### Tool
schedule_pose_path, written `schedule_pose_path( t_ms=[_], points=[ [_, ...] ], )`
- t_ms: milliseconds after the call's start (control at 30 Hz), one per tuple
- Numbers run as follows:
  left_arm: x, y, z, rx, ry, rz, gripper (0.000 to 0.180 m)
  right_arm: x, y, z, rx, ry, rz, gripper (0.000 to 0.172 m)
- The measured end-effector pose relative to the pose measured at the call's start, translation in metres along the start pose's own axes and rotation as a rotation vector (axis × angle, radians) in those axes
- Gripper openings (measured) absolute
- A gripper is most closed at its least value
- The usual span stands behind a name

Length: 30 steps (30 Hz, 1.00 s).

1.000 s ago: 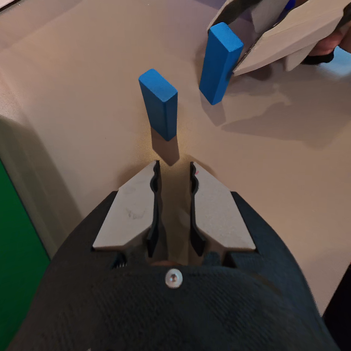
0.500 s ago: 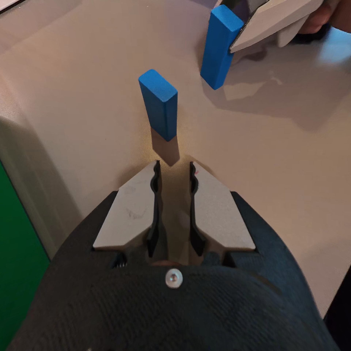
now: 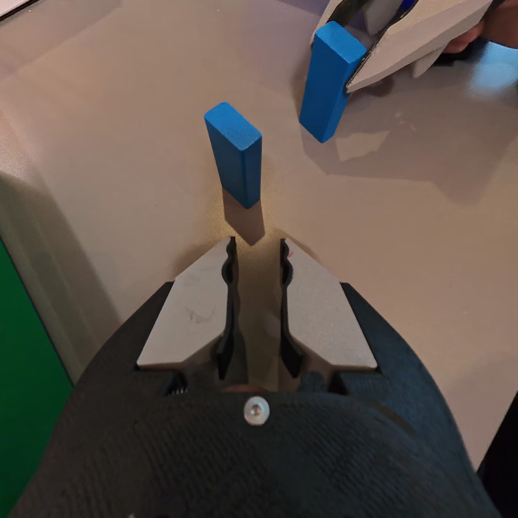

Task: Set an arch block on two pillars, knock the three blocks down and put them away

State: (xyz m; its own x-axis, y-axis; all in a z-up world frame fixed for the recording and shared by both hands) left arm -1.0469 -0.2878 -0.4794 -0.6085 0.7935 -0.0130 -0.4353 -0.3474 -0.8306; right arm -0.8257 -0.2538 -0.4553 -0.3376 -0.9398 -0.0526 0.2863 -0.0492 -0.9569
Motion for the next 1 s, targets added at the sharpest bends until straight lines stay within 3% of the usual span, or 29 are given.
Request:
schedule_pose_path(
  t_ms=[1000],
  points=[
    [-0.001,0.0,0.0,-0.001,0.0,-0.009,0.031,-0.011,0.003,0.001,-0.013,-0.121,-0.03,0.028]
  ],
)
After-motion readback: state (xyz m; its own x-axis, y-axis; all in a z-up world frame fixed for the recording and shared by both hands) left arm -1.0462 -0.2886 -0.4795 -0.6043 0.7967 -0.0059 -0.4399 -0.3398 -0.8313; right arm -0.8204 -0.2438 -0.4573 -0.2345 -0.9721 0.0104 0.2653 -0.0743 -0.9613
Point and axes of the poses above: each gripper's, where its closed fingertips meet, z back along the fingers, y out of its underside, x = y × z across the jaws, the point moved 9 cm from there along z, back along the fingers, and after that the axes turned 9 degrees about -x, right-handed, at the moved point
